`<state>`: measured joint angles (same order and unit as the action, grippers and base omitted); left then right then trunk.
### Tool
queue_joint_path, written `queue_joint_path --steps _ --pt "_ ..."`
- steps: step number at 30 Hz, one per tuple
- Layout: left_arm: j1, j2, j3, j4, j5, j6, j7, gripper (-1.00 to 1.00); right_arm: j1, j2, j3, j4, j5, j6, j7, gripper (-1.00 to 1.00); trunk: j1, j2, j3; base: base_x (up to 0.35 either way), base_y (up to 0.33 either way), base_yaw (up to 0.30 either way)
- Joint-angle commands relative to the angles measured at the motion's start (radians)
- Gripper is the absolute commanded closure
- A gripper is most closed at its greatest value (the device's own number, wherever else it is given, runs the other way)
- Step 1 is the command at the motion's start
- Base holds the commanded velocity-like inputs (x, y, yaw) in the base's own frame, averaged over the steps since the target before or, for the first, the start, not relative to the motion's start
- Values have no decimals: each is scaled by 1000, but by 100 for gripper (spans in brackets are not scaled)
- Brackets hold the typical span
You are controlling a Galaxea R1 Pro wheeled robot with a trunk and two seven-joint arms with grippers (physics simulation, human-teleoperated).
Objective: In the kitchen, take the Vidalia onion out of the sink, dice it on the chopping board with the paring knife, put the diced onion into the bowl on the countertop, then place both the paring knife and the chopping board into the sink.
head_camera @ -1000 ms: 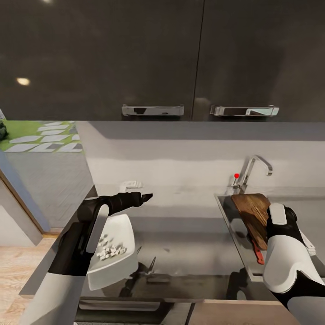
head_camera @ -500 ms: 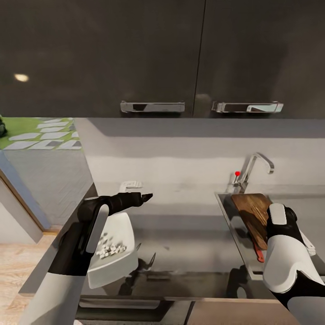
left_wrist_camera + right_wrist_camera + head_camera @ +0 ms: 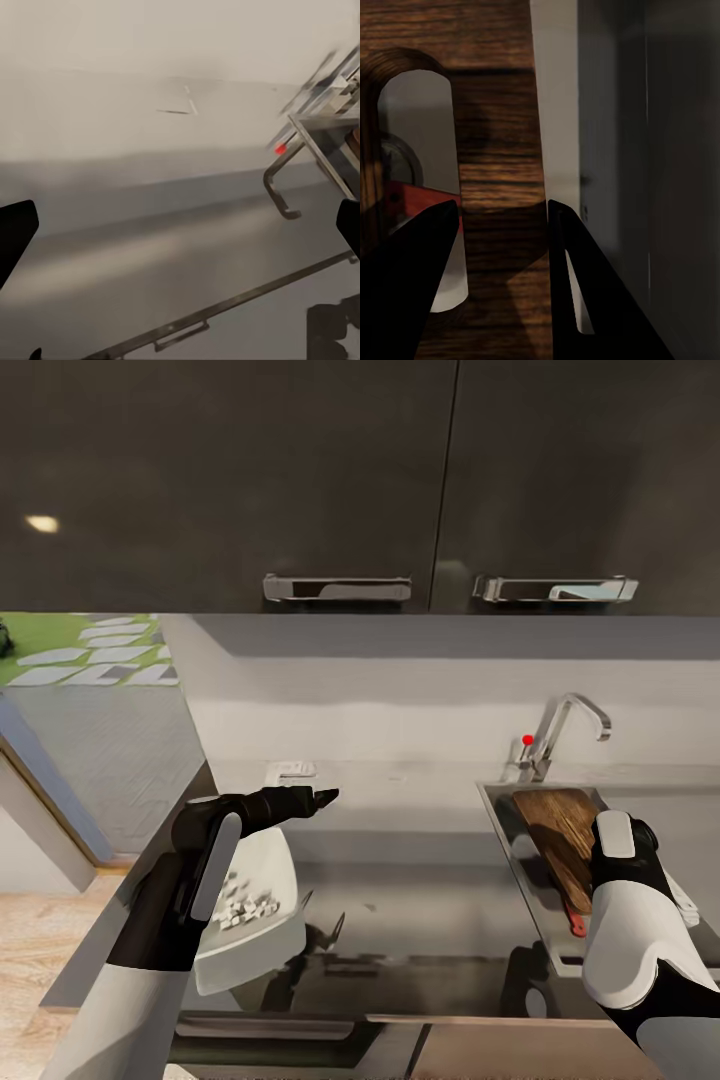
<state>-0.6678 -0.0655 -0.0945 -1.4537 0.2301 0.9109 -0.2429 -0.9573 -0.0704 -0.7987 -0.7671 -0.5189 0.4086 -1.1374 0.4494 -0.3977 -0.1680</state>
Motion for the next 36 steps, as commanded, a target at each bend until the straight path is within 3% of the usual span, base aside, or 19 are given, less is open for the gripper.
queue_joint_path --steps 1,36 --pt "-1 0 1 -1 -2 5 -4 -100 -1 0 -1 -1 -3 9 -4 100 1 -2 -3 0 0 0" --pt "-1 -1 1 -6 -2 5 -4 -100 -1 0 -1 -1 -3 10 -4 100 1 -2 -48 0 -3 0"
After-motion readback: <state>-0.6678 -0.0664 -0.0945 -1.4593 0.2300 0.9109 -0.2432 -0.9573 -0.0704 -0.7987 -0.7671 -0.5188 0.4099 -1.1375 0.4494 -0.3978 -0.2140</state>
